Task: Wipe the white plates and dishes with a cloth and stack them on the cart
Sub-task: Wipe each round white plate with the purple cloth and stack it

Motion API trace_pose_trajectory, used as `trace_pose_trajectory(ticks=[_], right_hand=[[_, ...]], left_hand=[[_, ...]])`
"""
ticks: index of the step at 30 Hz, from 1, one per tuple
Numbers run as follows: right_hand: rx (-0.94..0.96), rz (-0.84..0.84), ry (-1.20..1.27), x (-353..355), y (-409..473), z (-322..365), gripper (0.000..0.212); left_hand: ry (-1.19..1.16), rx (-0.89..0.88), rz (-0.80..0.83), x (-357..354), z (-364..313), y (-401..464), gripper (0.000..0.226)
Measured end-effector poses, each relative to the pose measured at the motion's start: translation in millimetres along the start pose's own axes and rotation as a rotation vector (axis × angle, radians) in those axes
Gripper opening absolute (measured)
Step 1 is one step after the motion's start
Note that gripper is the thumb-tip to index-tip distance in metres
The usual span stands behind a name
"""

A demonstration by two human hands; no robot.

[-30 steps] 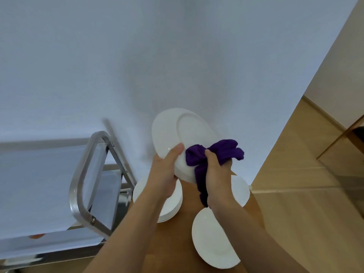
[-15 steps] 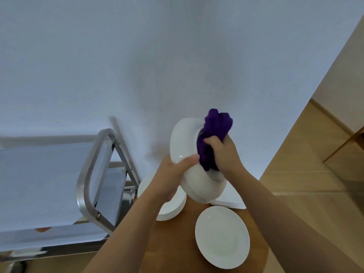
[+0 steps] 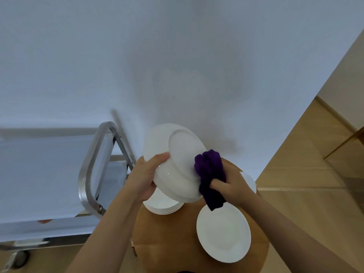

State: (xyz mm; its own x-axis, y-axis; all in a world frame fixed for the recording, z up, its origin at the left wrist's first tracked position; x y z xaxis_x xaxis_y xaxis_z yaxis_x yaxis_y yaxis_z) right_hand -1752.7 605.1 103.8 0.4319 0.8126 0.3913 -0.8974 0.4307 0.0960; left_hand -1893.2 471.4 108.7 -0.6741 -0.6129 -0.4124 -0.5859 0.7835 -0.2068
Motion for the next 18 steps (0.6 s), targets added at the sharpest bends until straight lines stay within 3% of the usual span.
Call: trace_pose_trajectory(ticks=[5, 12, 16, 18], right_hand=[[-0.114, -0.090, 0.023, 3.2, 23.6, -7.1, 0.007], [-0.076, -0.177, -0.063, -31.5, 28.9, 1.3, 0.013], [-0.164, -0.121, -0.125, -62.6, 16.0, -17.5, 0.009], [-0.236, -0.032, -0.054, -77.9, 12.3, -30.6, 0.010]], left_hand=[[0.067, 0.044, 0.090, 6.2, -1.8, -5.8, 0.036], [0.162, 0.031, 0.116, 18.8, -1.2, 0.0, 0.025], [0.191, 0.040, 0.041, 38.2, 13.2, 8.2, 0.034], [0.229, 0.050, -0.022, 50.4, 20.3, 16.0, 0.027]])
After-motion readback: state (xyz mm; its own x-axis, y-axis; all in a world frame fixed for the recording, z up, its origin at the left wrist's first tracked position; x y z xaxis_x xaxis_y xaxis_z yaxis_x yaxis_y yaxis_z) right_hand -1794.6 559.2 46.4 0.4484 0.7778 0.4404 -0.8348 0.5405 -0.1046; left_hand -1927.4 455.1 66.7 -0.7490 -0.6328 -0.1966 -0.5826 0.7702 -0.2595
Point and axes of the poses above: each hand's wrist, its own y-axis towards the middle knuckle, its own x-axis out of the back of the hand, z = x × y, the point moved 7 cm from there along y, towards the middle knuckle, and after that the axes turned 5 degrees about z, right-handed, at the moved point
